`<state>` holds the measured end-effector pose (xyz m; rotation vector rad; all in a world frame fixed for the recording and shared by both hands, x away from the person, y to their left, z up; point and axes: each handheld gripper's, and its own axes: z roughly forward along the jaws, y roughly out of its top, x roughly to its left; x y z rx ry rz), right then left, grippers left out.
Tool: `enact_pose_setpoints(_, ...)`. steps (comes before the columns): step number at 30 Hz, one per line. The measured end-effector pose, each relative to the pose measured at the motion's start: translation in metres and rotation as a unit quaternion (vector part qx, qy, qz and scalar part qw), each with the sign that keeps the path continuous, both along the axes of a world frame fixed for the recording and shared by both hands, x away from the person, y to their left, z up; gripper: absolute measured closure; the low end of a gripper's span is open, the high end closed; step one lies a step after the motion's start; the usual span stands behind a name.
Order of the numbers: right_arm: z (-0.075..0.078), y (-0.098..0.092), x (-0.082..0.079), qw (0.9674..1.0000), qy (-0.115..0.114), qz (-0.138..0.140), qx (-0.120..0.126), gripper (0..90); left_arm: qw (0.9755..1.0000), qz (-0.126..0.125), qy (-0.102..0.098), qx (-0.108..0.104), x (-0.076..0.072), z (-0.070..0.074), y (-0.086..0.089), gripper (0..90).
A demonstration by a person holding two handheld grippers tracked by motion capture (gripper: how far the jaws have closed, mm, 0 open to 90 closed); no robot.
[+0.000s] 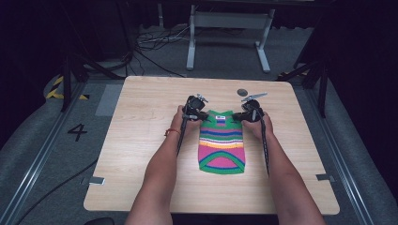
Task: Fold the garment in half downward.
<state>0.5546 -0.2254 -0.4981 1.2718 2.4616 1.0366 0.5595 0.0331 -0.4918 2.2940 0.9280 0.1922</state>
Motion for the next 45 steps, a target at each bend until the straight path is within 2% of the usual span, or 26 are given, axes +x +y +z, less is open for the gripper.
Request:
enact_pose_setpoints(3, 0.003, -0.001, -0.002, 1.0000, -0.006, 0.002, 0.006, 84.8, 1.0000, 0.001, -0.006, -0.001, -0.002, 0.004, 0.000, 83.8)
enact_pose_setpoints(4, 0.006, -0.001, -0.003, 0.9999, -0.008, 0.004, 0.008, 84.8, 0.9999, 0.004, -0.008, -0.009, -0.003, 0.005, 0.000, 84.1)
enact_pose_setpoints(7, 0.011, -0.001, -0.006, 0.9997, -0.019, 0.011, 0.009, 84.8, 0.9997, 0.000, -0.023, -0.002, -0.006, 0.014, 0.000, 84.1)
enact_pose_setpoints(12, 0.021, -0.002, -0.011, 0.9988, -0.036, 0.021, 0.027, 84.8, 0.9991, -0.007, -0.043, -0.004, -0.011, 0.026, 0.002, 84.2)
enact_pose_setpoints(16, 0.030, -0.004, -0.016, 0.9975, -0.055, 0.030, 0.034, 84.8, 0.9979, -0.018, -0.060, 0.013, -0.015, 0.034, 0.002, 84.1)
enact_pose_setpoints(19, 0.036, -0.005, -0.021, 0.9964, -0.062, 0.036, 0.045, 84.8, 0.9968, -0.024, -0.075, 0.010, -0.020, 0.041, 0.004, 84.1)
enact_pose_setpoints(20, 0.038, -0.005, -0.023, 0.9955, -0.069, 0.040, 0.051, 84.8, 0.9963, -0.032, -0.079, 0.012, -0.022, 0.044, 0.004, 84.0)
enact_pose_setpoints(23, 0.045, -0.006, -0.030, 0.9937, -0.082, 0.055, 0.054, 84.7, 0.9943, -0.048, -0.095, -0.007, -0.031, 0.048, 0.009, 84.0)
enact_pose_setpoints(25, 0.049, -0.007, -0.036, 0.9919, -0.091, 0.065, 0.060, 84.7, 0.9936, -0.054, -0.099, -0.009, -0.036, 0.049, 0.013, 84.0)
enact_pose_setpoints(29, 0.054, -0.011, -0.046, 0.9890, -0.100, 0.083, 0.070, 84.6, 0.9921, -0.063, -0.105, -0.028, -0.047, 0.049, 0.021, 84.0)
enact_pose_setpoints(33, 0.055, -0.012, -0.054, 0.9874, -0.104, 0.089, 0.079, 84.6, 0.9911, -0.073, -0.107, -0.029, -0.057, 0.047, 0.024, 83.9)
enact_pose_setpoints(39, 0.061, -0.008, -0.077, 0.9803, -0.124, 0.131, 0.080, 84.4, 0.9890, -0.082, -0.122, -0.021, -0.073, 0.046, 0.027, 83.7)
enact_pose_setpoints(40, 0.063, -0.008, -0.082, 0.9791, -0.126, 0.137, 0.081, 84.4, 0.9876, -0.088, -0.128, -0.018, -0.079, 0.047, 0.028, 83.6)
enact_pose_setpoints(41, 0.063, -0.008, -0.082, 0.9791, -0.126, 0.137, 0.081, 84.4, 0.9876, -0.088, -0.128, -0.018, -0.079, 0.047, 0.028, 83.6)
enact_pose_setpoints(42, 0.064, -0.009, -0.088, 0.9771, -0.128, 0.149, 0.082, 84.2, 0.9870, -0.091, -0.131, -0.020, -0.082, 0.048, 0.029, 83.5)
enact_pose_setpoints(43, 0.064, -0.009, -0.088, 0.9771, -0.128, 0.149, 0.082, 84.2, 0.9863, -0.096, -0.133, -0.016, -0.085, 0.049, 0.030, 83.5)
enact_pose_setpoints(45, 0.065, -0.011, -0.096, 0.9749, -0.128, 0.161, 0.086, 84.2, 0.9845, -0.104, -0.141, -0.004, -0.095, 0.049, 0.030, 83.1)
